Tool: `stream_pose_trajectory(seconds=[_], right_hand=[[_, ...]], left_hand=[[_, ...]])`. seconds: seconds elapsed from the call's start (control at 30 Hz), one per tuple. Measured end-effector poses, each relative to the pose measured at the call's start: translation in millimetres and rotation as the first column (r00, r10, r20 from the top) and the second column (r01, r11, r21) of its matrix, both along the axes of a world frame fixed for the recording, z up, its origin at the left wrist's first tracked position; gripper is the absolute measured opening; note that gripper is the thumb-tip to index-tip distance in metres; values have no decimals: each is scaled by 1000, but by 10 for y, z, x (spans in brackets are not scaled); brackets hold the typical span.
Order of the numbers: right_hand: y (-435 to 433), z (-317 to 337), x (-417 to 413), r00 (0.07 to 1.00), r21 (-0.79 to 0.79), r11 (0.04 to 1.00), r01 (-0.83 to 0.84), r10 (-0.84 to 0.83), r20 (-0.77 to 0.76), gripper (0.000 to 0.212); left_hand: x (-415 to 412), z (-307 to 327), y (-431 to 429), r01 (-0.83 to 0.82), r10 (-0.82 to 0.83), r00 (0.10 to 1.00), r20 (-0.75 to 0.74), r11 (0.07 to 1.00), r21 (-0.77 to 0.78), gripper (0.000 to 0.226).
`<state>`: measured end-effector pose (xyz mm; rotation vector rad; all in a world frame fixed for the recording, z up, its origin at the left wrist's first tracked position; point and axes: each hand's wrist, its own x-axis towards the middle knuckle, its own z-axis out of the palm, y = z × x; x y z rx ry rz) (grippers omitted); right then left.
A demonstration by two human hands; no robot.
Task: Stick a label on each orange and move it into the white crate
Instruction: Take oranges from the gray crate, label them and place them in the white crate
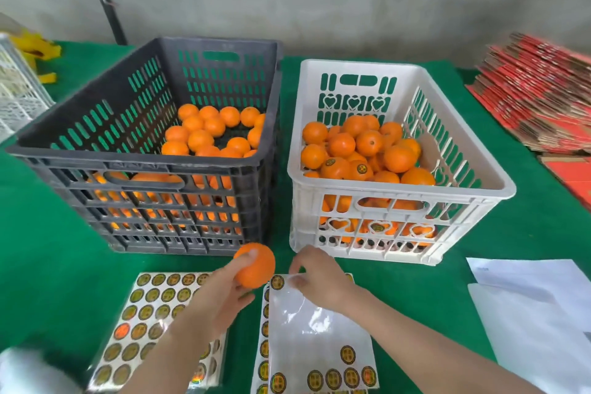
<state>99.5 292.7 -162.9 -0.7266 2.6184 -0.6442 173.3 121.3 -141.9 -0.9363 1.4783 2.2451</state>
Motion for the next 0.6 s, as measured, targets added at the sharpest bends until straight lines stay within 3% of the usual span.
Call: stream_pose_trajectory(seconds=[0.13, 0.27, 0.43, 0.6], right_hand=[[88, 99, 54, 998, -100, 995, 9, -16, -67, 15], [136, 66, 212, 962, -152, 985, 79, -115, -246, 19], [33, 84, 344, 962, -231, 947, 224, -253, -103, 16], [-1, 64, 383, 942, -196, 935, 295, -318, -103, 21]], left_hand=[[-40, 19, 113, 80, -79, 997, -8, 985, 153, 79], [-69, 5, 211, 47, -42, 999, -29, 983, 178, 79], [-79, -8, 236, 74, -62, 996, -63, 976, 205, 79], [-67, 21, 211, 130, -109, 989, -102, 966, 223, 83]])
